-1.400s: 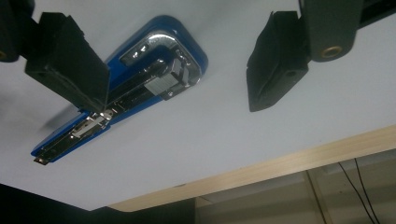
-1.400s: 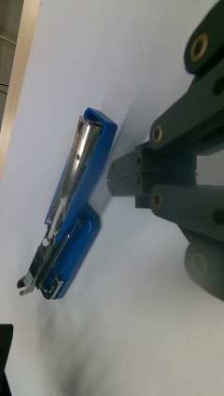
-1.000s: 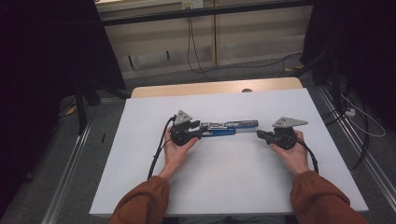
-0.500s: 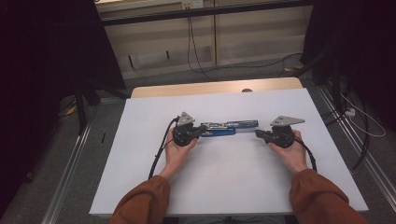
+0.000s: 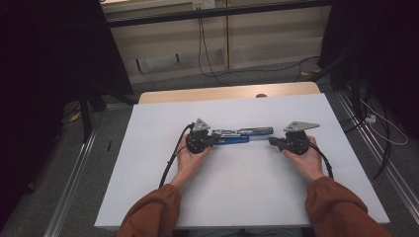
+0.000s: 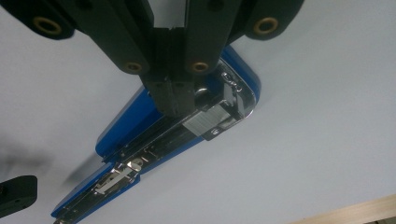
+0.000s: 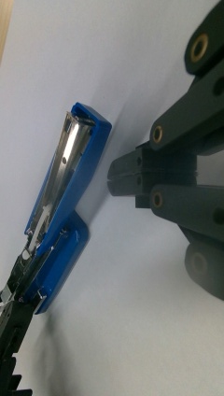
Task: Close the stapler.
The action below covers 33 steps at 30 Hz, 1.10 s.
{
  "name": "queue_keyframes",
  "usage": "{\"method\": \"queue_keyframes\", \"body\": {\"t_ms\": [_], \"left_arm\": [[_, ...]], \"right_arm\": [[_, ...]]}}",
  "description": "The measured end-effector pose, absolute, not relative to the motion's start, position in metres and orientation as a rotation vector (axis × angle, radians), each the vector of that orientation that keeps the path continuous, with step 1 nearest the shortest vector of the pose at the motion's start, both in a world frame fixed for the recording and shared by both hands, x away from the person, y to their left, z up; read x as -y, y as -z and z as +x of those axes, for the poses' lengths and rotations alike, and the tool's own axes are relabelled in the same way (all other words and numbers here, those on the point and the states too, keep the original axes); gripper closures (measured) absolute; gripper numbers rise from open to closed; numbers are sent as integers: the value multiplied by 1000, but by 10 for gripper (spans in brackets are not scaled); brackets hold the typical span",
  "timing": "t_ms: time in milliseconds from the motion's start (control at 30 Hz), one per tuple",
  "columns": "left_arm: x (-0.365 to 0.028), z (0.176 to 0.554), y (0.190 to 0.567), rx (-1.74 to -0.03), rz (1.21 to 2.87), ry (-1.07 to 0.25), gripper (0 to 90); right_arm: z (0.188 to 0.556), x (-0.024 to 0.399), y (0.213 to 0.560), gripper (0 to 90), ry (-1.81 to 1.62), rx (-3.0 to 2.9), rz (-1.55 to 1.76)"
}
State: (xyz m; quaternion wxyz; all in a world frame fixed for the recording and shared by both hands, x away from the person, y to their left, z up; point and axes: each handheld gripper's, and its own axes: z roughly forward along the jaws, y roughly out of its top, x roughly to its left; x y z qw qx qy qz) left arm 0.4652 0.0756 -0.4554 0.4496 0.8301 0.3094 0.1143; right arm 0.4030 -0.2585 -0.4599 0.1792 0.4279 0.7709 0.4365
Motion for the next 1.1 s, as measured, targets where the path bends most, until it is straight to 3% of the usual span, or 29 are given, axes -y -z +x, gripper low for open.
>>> {"method": "queue_keyframes", "body": {"t_ms": [1100], "left_arm": [[-77, 465, 455, -766, 2054, -280, 900]], "right_arm": [[430, 254, 461, 900, -1033, -2252, 1282]]}}
